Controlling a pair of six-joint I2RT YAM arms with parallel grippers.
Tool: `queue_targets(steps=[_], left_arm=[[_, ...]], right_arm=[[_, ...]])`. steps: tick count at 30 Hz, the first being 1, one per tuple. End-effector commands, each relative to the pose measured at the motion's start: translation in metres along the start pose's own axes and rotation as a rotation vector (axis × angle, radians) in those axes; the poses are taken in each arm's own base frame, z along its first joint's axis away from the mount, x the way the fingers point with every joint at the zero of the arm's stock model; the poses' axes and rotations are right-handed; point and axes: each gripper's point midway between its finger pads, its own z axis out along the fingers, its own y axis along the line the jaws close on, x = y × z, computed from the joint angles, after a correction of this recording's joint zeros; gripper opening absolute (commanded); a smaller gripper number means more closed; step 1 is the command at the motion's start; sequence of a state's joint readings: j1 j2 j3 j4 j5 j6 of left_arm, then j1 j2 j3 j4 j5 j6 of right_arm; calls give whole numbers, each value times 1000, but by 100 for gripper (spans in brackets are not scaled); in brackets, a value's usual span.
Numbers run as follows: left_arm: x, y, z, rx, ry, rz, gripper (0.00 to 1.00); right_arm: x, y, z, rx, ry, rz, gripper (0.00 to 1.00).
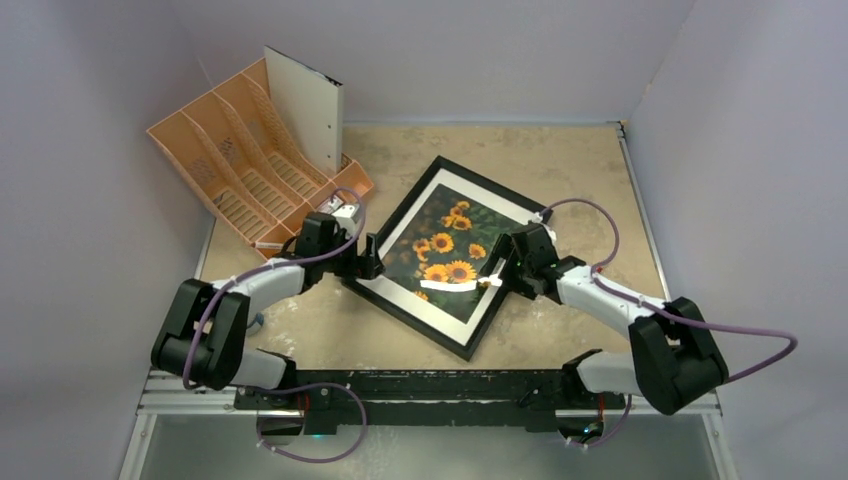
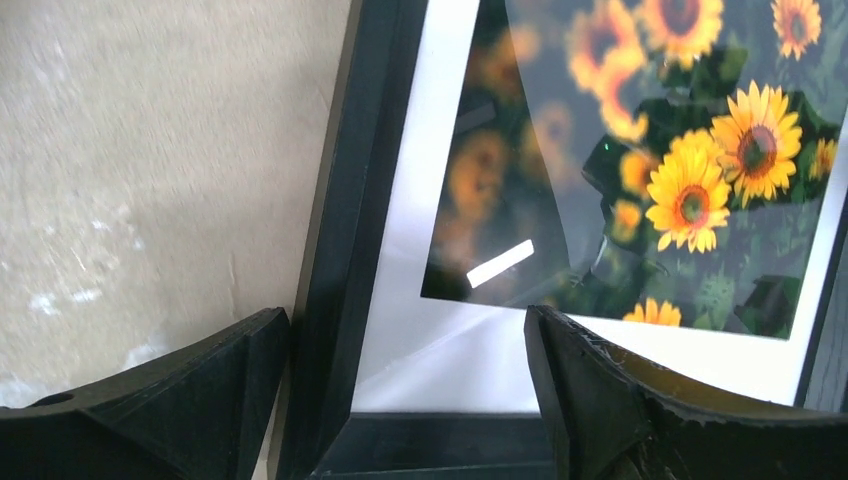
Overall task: Take the photo out of the frame
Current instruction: Adjust the photo frame at the center of the board.
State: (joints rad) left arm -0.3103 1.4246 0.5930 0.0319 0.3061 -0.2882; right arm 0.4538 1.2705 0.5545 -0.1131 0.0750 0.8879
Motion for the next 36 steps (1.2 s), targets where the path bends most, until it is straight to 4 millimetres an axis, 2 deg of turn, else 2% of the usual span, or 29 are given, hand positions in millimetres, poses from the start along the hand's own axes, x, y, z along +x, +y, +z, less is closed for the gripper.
queue_targets(steps=[1, 8, 13, 17, 20, 27, 30, 36], left_arm=[[18, -28, -12, 101, 26, -54, 90], [23, -42, -19, 121, 5, -67, 88], [42, -65, -21, 183, 37, -62, 87], [60, -85, -26, 225, 41, -48, 87], [70, -90, -28, 227, 33, -55, 86], [96, -117, -33, 282, 74, -27, 85], [104, -130, -35, 301, 83, -10, 85], [121, -141, -38, 281, 99, 1, 84]], right_arm=[[-6, -10, 5, 67, 24, -59, 92], [-18, -17, 12, 142, 30, -92, 92], [-34, -17, 10, 182, -2, -130, 93], [-40, -21, 10, 214, -2, -155, 93], [-44, -30, 13, 258, -20, -173, 94], [-54, -30, 14, 282, -34, -211, 94], [-61, -36, 12, 322, -57, -229, 94], [-69, -38, 12, 328, -65, -251, 95]])
